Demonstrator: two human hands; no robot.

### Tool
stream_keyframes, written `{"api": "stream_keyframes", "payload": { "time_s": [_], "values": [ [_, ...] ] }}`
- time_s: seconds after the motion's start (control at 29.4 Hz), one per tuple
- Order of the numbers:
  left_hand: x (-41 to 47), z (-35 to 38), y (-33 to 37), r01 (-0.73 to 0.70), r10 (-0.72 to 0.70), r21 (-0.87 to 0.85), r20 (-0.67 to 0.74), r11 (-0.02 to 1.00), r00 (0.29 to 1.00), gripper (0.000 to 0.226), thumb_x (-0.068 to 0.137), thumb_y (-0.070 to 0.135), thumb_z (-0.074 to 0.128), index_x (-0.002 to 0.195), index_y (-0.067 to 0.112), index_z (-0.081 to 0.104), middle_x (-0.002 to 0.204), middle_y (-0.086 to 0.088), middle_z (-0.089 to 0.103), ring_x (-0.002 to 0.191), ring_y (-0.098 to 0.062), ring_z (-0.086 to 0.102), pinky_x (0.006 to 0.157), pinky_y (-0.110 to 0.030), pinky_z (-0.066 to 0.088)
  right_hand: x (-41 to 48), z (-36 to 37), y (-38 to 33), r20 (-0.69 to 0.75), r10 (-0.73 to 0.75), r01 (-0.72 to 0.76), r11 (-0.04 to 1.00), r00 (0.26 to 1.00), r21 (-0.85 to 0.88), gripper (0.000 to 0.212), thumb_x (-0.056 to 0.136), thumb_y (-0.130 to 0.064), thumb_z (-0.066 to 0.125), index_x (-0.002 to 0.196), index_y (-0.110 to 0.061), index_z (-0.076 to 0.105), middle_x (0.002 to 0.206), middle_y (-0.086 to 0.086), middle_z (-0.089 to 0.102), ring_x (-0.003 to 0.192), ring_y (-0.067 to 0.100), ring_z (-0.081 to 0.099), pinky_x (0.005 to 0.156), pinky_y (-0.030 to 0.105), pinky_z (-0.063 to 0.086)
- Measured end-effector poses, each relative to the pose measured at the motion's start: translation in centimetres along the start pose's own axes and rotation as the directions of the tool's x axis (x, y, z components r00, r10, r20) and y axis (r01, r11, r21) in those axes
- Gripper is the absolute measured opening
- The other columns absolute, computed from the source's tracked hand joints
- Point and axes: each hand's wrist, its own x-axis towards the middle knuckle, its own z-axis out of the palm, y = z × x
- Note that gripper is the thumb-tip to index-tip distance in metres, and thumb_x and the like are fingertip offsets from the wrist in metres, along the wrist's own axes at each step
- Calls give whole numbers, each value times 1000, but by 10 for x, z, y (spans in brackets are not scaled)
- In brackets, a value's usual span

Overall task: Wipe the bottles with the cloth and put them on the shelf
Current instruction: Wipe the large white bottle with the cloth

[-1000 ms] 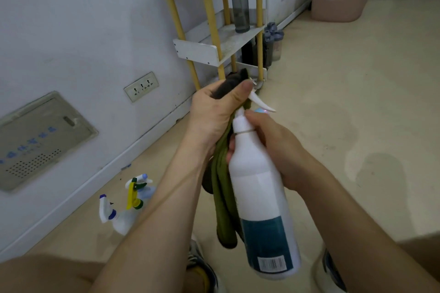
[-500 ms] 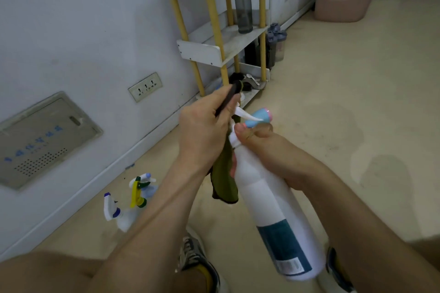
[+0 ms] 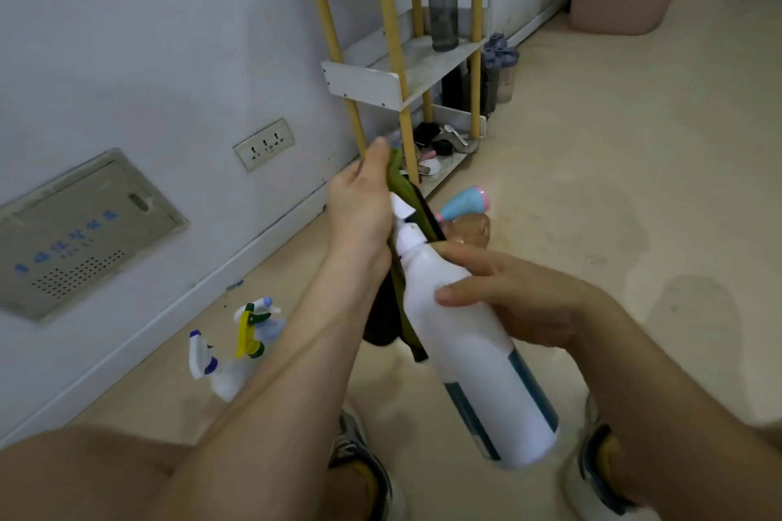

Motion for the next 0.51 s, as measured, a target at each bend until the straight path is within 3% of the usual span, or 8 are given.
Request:
{"api": "stream_keyframes", "payload": {
  "time_s": [0.03, 0.07, 0.14, 0.2, 0.27, 0.34, 0.41, 0.51],
  "values": [
    [3, -2, 4, 29, -31, -66, -43, 997, 999, 34, 91, 35, 63, 65, 14, 60, 56, -3, 58, 54, -18, 56, 60, -33, 48, -4, -2, 5, 142, 27, -52, 983, 989, 175, 55, 73, -28, 77, 125, -30, 59, 114, 12, 68, 107, 33, 66, 82, 44, 56],
    [6, -5, 8, 57, -66, -126, -70, 990, 995, 33, 93, 34, 61, 67, 13, 59, 57, -4, 58, 53, -19, 57, 60, -32, 48, -4, -2, 12, 189, 27, -68, 975, 982, 211, 67, 69, -30, 79, 131, -37, 54, 120, 10, 67, 111, 34, 65, 87, 47, 56],
    [14, -15, 16, 137, -165, -278, -80, 951, 983, 31, 95, 38, 59, 80, 11, 64, 71, -8, 64, 63, -22, 62, 63, -33, 52, -2, 4, 18, 60, -19, 11, 993, 998, 118, 67, 65, -32, 81, 127, -39, 55, 117, 4, 68, 106, 27, 67, 88, 47, 58],
    [20, -29, 21, 211, -278, -518, -55, 829, 959, 34, 98, 40, 56, 100, 8, 66, 88, -13, 68, 79, -25, 66, 67, -38, 56, 0, 8, 16, -111, -66, 71, 997, 992, 40, 63, 64, -34, 84, 120, -40, 58, 114, 0, 67, 101, 20, 67, 85, 43, 59],
    [15, -37, 22, 227, -295, -597, -17, 770, 955, 38, 99, 41, 52, 103, 6, 66, 97, -15, 70, 88, -27, 67, 72, -42, 56, 3, 9, 12, -272, -94, 109, 993, 958, 44, 53, 72, -32, 84, 118, -36, 57, 111, 1, 65, 96, 17, 67, 78, 37, 59],
    [-7, -27, 9, 233, -246, -430, 24, 872, 969, 37, 101, 38, 50, 95, 9, 71, 96, -12, 74, 88, -24, 69, 78, -40, 56, 6, 15, 7, -432, -143, 105, 988, 891, -112, 51, 76, -31, 80, 118, -30, 51, 105, -3, 62, 91, 13, 64, 69, 32, 53],
    [-28, -17, -9, 170, -169, -143, 24, 975, 985, 36, 102, 33, 47, 84, 16, 72, 80, -2, 74, 75, -16, 69, 79, -35, 55, 10, 24, 6, -492, -176, 34, 958, 852, -285, 56, 73, -33, 77, 118, -29, 45, 101, -8, 58, 87, 11, 60, 65, 32, 49],
    [-46, -17, -23, 30, -60, 218, 132, 975, 989, 33, 104, 33, 42, 94, 18, 69, 86, 0, 73, 82, -16, 67, 82, -36, 53, 15, 22, 11, -528, -150, -41, 942, 836, -332, 66, 70, -43, 76, 124, -25, 43, 106, -3, 61, 87, 15, 61, 62, 31, 47]
  ]
}}
